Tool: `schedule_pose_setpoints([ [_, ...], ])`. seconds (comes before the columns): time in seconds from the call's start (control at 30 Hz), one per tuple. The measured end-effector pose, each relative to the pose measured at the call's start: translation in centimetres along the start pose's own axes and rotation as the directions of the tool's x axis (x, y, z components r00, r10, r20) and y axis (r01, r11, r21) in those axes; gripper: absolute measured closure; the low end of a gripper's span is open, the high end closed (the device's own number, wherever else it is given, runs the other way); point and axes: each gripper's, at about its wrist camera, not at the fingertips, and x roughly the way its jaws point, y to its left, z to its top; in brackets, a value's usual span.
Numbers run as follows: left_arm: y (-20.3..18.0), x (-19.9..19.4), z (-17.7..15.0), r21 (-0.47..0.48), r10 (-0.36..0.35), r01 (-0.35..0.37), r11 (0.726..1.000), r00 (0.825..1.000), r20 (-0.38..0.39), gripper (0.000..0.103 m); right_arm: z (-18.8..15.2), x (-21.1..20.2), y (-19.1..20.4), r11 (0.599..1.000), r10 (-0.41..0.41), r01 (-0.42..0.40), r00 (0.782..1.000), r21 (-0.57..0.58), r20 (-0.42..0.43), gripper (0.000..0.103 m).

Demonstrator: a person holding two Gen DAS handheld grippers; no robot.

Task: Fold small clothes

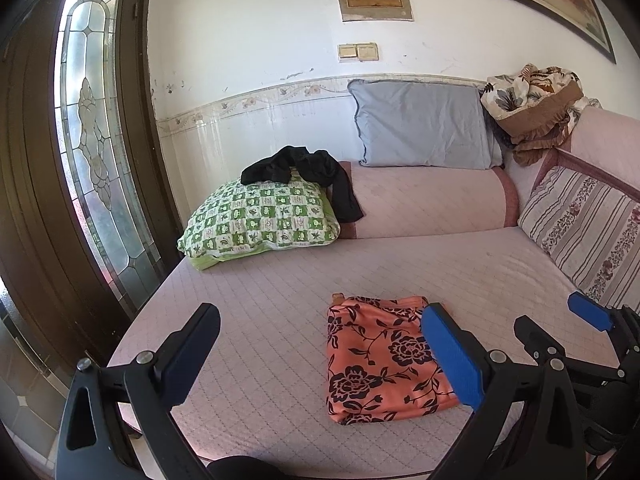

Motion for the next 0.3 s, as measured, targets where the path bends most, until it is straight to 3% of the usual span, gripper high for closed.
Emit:
schedule_pose_setpoints([
  [0.3, 0.6, 2.8, 0.4, -0.040, -0.055, 0.054, 0.998, 0.998, -0.015, 0.002, 0.2, 2.3, -0.1, 1.000, 0.022, -0.022, 0.999, -0.005, -0.030, 0.022],
])
